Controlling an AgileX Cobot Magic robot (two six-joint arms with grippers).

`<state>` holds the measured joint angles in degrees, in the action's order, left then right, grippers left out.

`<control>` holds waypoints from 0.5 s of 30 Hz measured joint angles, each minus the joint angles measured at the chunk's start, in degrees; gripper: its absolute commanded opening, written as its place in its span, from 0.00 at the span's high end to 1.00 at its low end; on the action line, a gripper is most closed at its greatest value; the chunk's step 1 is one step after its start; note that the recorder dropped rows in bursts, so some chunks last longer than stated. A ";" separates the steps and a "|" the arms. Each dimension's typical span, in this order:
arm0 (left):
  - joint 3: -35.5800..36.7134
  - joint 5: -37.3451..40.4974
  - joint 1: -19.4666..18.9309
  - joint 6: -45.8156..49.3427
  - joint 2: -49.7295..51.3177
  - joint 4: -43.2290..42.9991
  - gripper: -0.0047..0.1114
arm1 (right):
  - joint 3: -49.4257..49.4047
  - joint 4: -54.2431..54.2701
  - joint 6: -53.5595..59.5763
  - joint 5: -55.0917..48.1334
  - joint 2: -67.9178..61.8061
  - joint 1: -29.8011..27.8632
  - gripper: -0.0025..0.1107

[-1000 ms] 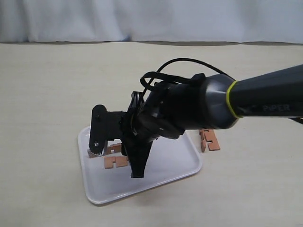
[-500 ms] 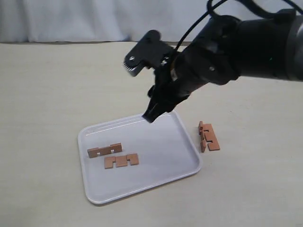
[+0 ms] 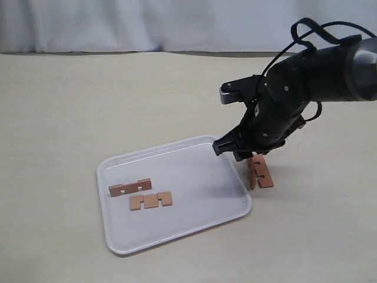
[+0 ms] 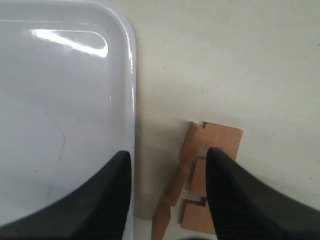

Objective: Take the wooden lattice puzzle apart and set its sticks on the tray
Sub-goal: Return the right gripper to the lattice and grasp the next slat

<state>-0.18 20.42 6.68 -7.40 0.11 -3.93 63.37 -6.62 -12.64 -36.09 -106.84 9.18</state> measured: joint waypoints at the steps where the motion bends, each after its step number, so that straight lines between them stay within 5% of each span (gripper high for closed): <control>1: 0.00 0.00 0.00 0.00 0.00 0.00 0.96 | 0.00 0.18 -0.44 0.00 -0.45 0.00 0.58; 11: 0.00 0.00 0.00 0.00 0.00 0.00 0.96 | -0.10 -3.55 -8.76 1.03 -3.99 0.00 0.59; 15: 0.00 0.00 0.00 0.00 0.00 0.00 0.96 | -0.10 -4.08 -10.12 2.14 -5.13 0.00 0.71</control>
<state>-0.18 20.42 6.68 -7.40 0.11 -3.93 63.28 -10.70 -22.77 -33.95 -111.97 9.18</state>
